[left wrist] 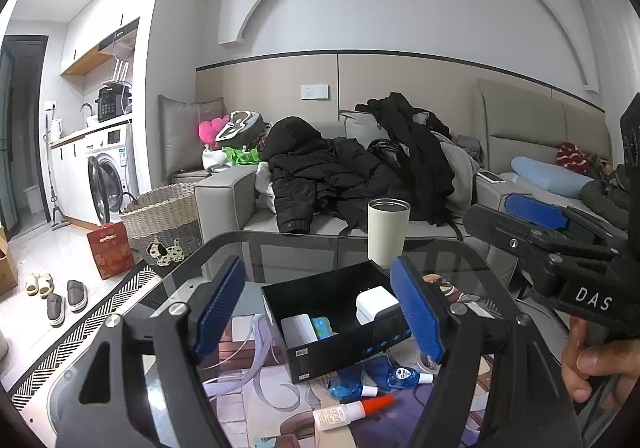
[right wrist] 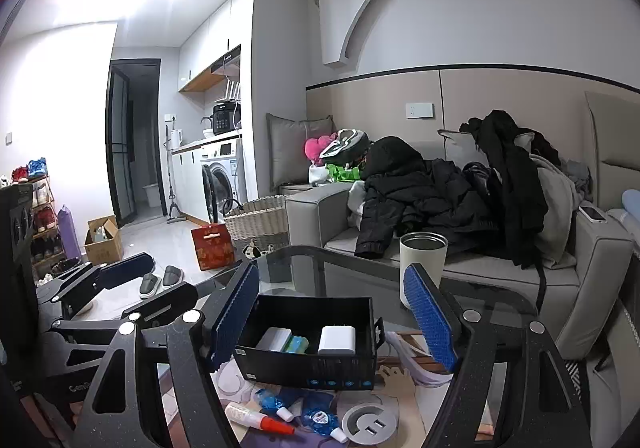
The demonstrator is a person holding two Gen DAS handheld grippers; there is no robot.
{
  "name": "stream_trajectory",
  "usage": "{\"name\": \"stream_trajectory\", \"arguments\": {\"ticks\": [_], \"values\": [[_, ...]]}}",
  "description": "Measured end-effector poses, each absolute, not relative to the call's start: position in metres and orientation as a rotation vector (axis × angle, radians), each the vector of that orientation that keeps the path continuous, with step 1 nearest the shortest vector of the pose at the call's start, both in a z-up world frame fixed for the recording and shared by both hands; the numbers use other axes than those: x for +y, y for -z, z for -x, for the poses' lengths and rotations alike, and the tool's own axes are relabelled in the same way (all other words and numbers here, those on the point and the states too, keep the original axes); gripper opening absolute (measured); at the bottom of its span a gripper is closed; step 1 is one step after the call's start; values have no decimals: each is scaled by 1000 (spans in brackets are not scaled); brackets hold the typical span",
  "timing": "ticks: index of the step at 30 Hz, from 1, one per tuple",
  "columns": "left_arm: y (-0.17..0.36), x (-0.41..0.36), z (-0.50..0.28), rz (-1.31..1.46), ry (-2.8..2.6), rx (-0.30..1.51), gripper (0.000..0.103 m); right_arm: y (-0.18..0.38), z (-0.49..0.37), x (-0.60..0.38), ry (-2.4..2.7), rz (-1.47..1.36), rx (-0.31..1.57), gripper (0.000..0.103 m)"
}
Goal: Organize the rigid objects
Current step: 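Raise both open grippers out of the box and move toward the remaining items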
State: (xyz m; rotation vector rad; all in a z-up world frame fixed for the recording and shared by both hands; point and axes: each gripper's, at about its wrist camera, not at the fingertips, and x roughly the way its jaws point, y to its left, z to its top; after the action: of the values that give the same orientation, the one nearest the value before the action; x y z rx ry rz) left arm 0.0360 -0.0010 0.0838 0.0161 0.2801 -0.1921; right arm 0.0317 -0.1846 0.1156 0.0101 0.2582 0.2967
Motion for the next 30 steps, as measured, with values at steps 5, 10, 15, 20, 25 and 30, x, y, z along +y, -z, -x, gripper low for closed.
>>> {"name": "stream_trajectory", "arguments": {"ticks": [5,10,15,20,25,30], "values": [[-83,-1,-36,-14,191,285,76,-115,-34,-185,-298,-10,265,77],[-82,-2,-37,-24,195,296,76,-110,-37,-186,-298,-7,278,77],[-79,-2,-41,-29,187,326,76,-106,-44,-185,-291,-14,313,77],[-71,-6,-51,-43,181,388,77,-97,-56,-186,-275,-18,380,77],[-60,-7,-63,-38,190,484,77,-84,-70,-190,-260,-32,451,77],[-49,-10,-72,-37,201,568,77,-72,-82,-193,-247,-35,508,77]]}}
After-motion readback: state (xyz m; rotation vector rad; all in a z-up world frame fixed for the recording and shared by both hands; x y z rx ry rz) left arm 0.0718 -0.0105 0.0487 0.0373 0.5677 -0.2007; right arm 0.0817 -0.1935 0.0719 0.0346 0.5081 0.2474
